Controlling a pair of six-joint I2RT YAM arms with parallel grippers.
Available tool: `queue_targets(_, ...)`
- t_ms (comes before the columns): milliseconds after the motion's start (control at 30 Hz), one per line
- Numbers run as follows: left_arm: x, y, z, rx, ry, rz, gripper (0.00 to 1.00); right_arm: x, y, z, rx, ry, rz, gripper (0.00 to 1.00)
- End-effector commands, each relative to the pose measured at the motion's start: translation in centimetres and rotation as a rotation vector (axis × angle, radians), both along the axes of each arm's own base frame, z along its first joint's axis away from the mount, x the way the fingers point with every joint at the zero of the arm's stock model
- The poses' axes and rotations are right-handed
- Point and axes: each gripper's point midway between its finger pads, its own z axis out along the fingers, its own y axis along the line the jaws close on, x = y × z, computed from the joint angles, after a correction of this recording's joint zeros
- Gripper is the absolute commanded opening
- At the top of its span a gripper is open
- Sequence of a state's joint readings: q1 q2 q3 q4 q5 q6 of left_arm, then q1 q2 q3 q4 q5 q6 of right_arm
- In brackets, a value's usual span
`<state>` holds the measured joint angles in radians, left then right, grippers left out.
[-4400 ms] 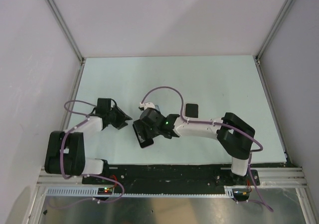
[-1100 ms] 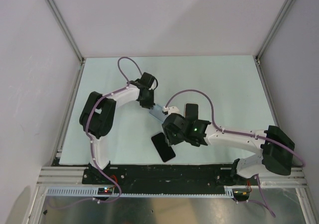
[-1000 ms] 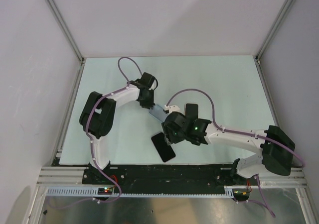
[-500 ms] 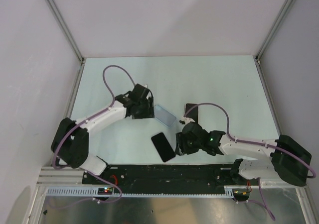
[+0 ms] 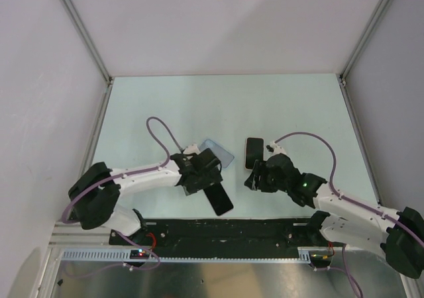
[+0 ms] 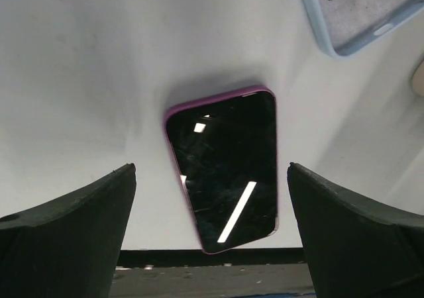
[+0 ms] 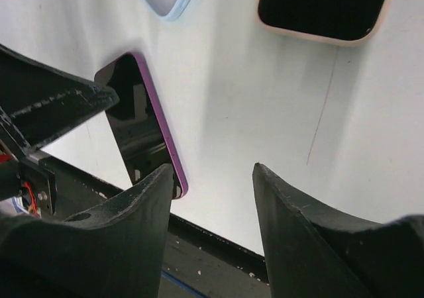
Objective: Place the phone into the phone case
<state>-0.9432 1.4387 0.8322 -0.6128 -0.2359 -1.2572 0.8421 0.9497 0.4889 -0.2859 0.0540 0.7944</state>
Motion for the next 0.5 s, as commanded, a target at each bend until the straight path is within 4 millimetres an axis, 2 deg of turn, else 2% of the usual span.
queue_targets(0,0.8,-2.1,0.5,-0.036,-0.028,0.162,1.0,0.6,-0.7,0.3,0.017,-0.004,-0.034,0.57)
queue_targets(233,-0.1,-2.8,-0.1,0.05,0.037,0.199,1.0,0.9,-0.6,0.7,0.046,-0.005,-0.033,0.56)
queue_targets(467,-1.2,-2.8,-2.0,0.17,0.129,0.202,1.0,1.0,-0.6,1.1,0.065,-0.008,-0.037,0.55)
